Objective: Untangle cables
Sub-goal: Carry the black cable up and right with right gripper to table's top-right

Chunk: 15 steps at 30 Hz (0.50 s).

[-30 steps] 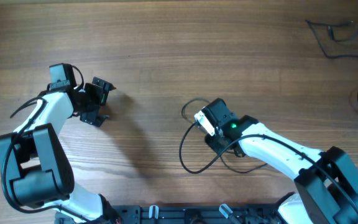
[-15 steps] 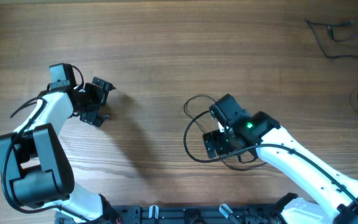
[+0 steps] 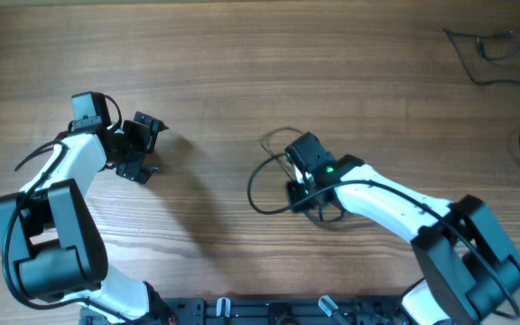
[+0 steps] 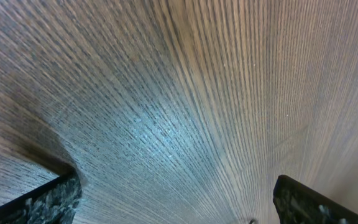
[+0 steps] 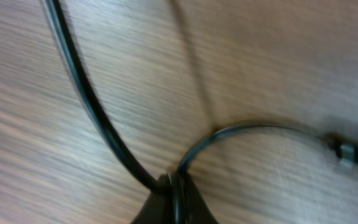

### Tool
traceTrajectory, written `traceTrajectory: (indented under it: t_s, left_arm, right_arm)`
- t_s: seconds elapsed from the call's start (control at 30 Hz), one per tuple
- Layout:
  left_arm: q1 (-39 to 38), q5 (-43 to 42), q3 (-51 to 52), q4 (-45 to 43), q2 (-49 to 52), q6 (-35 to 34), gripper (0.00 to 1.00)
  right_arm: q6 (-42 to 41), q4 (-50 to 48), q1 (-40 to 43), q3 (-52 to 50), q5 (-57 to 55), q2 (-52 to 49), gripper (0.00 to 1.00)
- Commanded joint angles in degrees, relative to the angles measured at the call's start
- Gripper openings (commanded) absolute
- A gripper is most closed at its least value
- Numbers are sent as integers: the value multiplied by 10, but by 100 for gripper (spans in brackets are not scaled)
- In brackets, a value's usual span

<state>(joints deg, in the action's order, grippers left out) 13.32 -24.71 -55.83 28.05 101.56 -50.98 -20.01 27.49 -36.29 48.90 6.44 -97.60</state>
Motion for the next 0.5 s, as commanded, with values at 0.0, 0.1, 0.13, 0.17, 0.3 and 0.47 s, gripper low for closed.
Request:
traceTrajectory:
  t_s: [0.0,0.1,0.13,0.17,0.3,0.47]
  left_arm:
    - [4,12,3,-1,-3,-2,100]
    - [4,12,3,-1,-3,-3,100]
    - [4,12,3,-1,-3,-3,100]
    - [4,12,3,-1,-3,-3,100]
    - [4,12,3,-1,-3,-3,100]
    - [4,12,3,-1,-3,-3,100]
  right_arm:
    - [109,-26,18,2,-70,-60,4]
    - [175,-31,71,96,-102,-58,4]
    - [183,-30,96,124,-103,-58,4]
    - [183,-27,114,142,-94,-58,4]
    - [232,-9,137,158,-28,-58,100]
    - [484,13,142,151,-60,-59,100]
